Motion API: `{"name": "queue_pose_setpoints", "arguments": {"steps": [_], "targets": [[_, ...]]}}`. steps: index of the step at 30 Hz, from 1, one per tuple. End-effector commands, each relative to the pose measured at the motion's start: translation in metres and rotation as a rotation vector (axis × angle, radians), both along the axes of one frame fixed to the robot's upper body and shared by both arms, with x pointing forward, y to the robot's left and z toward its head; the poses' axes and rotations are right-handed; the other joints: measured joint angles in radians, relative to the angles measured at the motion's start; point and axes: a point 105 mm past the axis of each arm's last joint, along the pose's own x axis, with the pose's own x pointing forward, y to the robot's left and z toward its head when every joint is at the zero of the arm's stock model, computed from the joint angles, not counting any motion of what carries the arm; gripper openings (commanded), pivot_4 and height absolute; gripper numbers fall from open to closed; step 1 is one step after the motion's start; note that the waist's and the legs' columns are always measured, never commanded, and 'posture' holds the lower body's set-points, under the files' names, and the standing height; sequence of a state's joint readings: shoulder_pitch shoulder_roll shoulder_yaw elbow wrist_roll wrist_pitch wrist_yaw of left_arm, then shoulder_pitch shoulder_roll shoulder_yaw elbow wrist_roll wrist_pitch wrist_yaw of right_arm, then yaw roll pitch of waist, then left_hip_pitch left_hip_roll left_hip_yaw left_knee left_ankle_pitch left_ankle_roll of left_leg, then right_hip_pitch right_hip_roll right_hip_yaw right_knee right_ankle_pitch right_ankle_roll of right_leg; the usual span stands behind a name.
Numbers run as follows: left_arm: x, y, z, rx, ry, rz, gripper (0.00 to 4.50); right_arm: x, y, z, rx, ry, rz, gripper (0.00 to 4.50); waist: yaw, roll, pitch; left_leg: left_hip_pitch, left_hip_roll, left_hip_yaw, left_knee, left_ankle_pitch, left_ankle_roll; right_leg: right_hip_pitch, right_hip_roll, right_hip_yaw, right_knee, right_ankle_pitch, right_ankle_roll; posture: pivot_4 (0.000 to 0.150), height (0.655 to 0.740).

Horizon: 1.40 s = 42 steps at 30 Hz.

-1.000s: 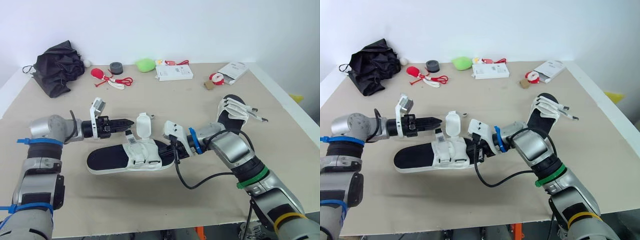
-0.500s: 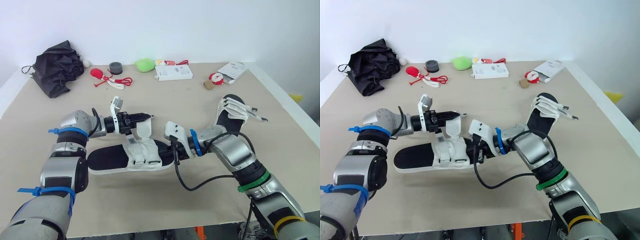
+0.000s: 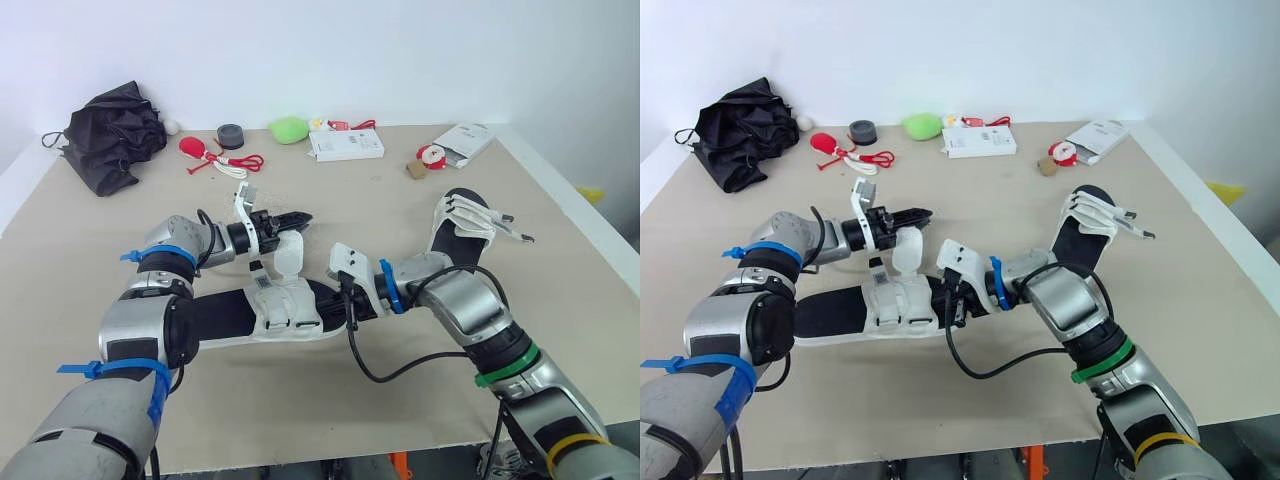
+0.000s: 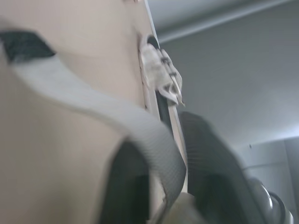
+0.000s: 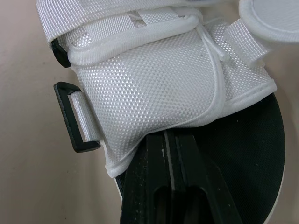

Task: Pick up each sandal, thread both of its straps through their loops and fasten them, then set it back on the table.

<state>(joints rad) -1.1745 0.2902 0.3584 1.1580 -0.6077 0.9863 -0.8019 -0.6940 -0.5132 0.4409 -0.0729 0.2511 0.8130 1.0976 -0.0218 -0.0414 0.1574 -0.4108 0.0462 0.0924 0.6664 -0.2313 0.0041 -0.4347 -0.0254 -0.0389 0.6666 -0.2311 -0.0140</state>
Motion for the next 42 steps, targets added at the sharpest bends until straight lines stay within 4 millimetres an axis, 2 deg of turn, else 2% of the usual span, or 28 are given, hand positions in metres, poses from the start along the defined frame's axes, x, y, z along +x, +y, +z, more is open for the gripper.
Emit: {"name": "queue_pose_setpoints", "arguments": {"steps": [1, 8, 12, 17, 24, 27, 31, 35, 37, 38, 39, 40, 41, 42], "targets": [[0.008, 0.0, 0.021, -0.04, -0.052, 0.04, 0.03, -0.009, 0.001, -0.016, -0.027, 0.065, 0.008, 0.0, 0.0, 0.0, 0.0, 0.0, 0.0, 0.0, 0.0, 0.0, 0.0, 0.0, 0.0, 0.0, 0.0, 0.0, 0.0, 0.15, 0.74], [0.004, -0.004, 0.04, -0.086, -0.136, -0.008, 0.03, -0.01, 0.003, -0.017, -0.021, 0.069, 0.006, 0.0, 0.0, 0.0, 0.0, 0.0, 0.0, 0.0, 0.0, 0.0, -0.001, 0.0, 0.001, 0.0, 0.0, 0.0, 0.0, 0.15, 0.74], [-0.024, -0.012, 0.048, -0.002, -0.379, -0.151, 0.03, -0.012, 0.001, -0.018, -0.02, 0.074, 0.002, 0.0, -0.001, 0.0, 0.0, 0.001, 0.0, 0.001, -0.001, 0.0, -0.002, 0.0, 0.001, 0.001, 0.0, 0.0, 0.0, 0.15, 0.74], [-0.055, -0.008, 0.053, 0.103, -0.723, -0.174, 0.03, -0.014, 0.0, -0.02, -0.017, 0.082, -0.002, 0.0, -0.001, 0.001, 0.0, 0.003, 0.001, 0.002, -0.003, 0.0, -0.003, 0.0, -0.001, 0.003, 0.0, 0.003, -0.008, 0.15, 0.74], [-0.098, -0.003, 0.053, 0.394, -1.444, -0.226, 0.03, -0.017, -0.002, -0.024, -0.013, 0.097, -0.001, 0.0, 0.004, 0.001, -0.001, 0.004, 0.001, 0.002, -0.004, 0.0, -0.003, 0.001, -0.001, 0.002, -0.001, 0.003, -0.009, 0.15, 0.74], [-0.116, -0.007, 0.047, 0.463, -1.707, -0.308, 0.03, -0.017, -0.002, -0.025, -0.014, 0.1, 0.001, 0.0, 0.004, 0.001, -0.001, 0.003, 0.001, 0.002, -0.004, 0.0, -0.002, 0.001, -0.002, 0.002, -0.001, 0.003, -0.009, 0.15, 0.74], [-0.138, -0.004, 0.027, 0.528, -1.973, -0.455, 0.03, -0.016, 0.0, -0.025, -0.013, 0.099, 0.007, 0.0, 0.002, 0.001, -0.001, 0.003, 0.002, 0.003, -0.004, -0.001, -0.001, 0.001, -0.001, 0.003, -0.002, 0.003, -0.009, 0.15, 0.74], [-0.15, 0.008, 0.01, 0.559, -2.1, -0.555, 0.03, -0.015, 0.001, -0.024, -0.012, 0.097, 0.012, 0.0, 0.002, 0.002, -0.001, 0.003, 0.003, 0.004, -0.004, -0.002, 0.001, 0.001, 0.001, 0.003, -0.002, 0.003, -0.009, 0.15, 0.74], [-0.152, 0.015, 0.0, 0.578, -2.097, -0.598, 0.03, -0.014, 0.001, -0.024, -0.011, 0.095, 0.014, 0.0, 0.001, 0.002, -0.001, 0.003, 0.004, 0.004, -0.004, -0.002, 0.001, 0.001, 0.001, 0.003, -0.002, 0.002, -0.009, 0.15, 0.74], [-0.152, 0.018, -0.005, 0.582, -2.075, -0.612, 0.28, -0.014, 0.002, -0.024, -0.011, 0.095, 0.015, 0.0, 0.001, 0.002, -0.001, 0.004, 0.004, 0.005, -0.004, -0.002, 0.001, 0.001, 0.002, 0.003, -0.002, 0.002, -0.008, 0.15, 0.74], [-0.15, 0.021, -0.009, 0.598, -2.052, -0.619, 0.28, -0.014, 0.002, -0.024, -0.011, 0.093, 0.016, 0.0, 0.001, 0.002, -0.001, 0.004, 0.004, 0.005, -0.004, -0.002, 0.001, 0.001, 0.002, 0.003, -0.002, 0.001, -0.007, 0.15, 0.74], [-0.147, 0.023, -0.013, 0.618, -2.022, -0.63, 0.75, -0.013, 0.002, -0.024, -0.011, 0.094, 0.017, 0.0, 0.001, 0.002, -0.001, 0.004, 0.004, 0.005, -0.004, -0.002, 0.001, 0.001, 0.002, 0.003, -0.002, -0.001, -0.004, 0.15, 0.74], [-0.146, 0.025, -0.015, 0.63, -2.016, -0.627, 0.97, -0.013, 0.002, -0.024, -0.011, 0.094, 0.018, 0.0, 0.001, 0.002, -0.001, 0.004, 0.005, 0.005, -0.003, -0.002, 0.001, 0.001, 0.002, 0.003, -0.002, -0.001, -0.003, 0.15, 0.74], [-0.144, 0.025, -0.014, 0.637, -2.016, -0.608, 1.4, -0.013, 0.002, -0.024, -0.011, 0.094, 0.02, 0.0, 0.002, 0.002, -0.001, 0.004, 0.005, 0.005, -0.003, -0.002, 0.001, 0.001, 0.002, 0.002, -0.002, 0.0, -0.003, 0.15, 0.74]]}}
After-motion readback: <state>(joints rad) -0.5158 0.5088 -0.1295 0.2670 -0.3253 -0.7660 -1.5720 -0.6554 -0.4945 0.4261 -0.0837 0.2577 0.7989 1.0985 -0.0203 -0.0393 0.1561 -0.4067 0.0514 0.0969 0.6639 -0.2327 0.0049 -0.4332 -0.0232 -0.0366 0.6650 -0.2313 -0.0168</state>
